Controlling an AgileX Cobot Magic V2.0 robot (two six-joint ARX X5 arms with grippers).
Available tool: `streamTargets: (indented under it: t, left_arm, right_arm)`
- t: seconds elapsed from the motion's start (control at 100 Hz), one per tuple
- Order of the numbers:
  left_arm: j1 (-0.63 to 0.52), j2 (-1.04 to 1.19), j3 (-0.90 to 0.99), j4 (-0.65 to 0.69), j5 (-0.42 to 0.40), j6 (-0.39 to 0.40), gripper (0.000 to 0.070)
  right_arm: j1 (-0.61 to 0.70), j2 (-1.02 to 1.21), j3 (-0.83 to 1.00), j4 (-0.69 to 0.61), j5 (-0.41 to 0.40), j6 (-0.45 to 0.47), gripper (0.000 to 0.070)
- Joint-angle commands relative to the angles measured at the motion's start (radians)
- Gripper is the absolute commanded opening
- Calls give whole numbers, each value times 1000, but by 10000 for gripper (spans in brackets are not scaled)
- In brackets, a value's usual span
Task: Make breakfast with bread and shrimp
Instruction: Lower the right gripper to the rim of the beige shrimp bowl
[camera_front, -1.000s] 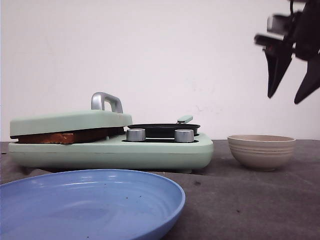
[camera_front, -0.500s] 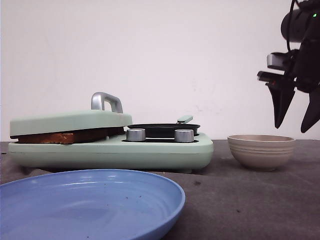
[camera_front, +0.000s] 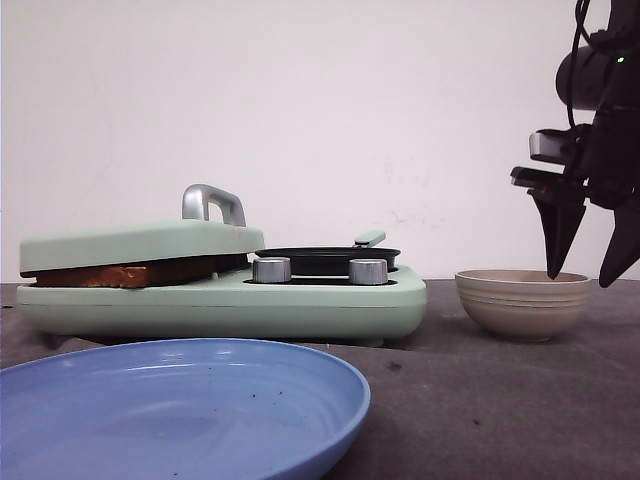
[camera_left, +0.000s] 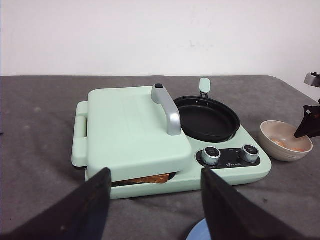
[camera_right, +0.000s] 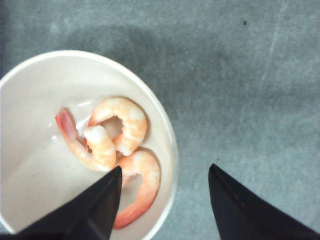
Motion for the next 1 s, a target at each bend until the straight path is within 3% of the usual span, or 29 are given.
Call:
streamTargets:
  t: [0.0,0.43,0.55,0.71,0.81,0.99]
  left_arm:
    - [-1,0,5,12,-5,9,273]
    - [-1,0,5,12,-9,9,272]
    - [-1,0,5,12,-24,9,272]
    - [-1,0,5,12,-27,9,273]
    - [-1,0,5,12,-27,9,273]
    - [-1,0,5,12,-27,9,272]
  right_arm:
    - [1,25,21,14,2,-13,335]
    - [1,62,21,32,1,-12,333]
    - [1,73,21,33,1,-13,207]
    - [1,76,21,35,2,-15,191]
    - [1,76,21,35,3,-16,90]
    - [1,87,21,25,4,-19,0]
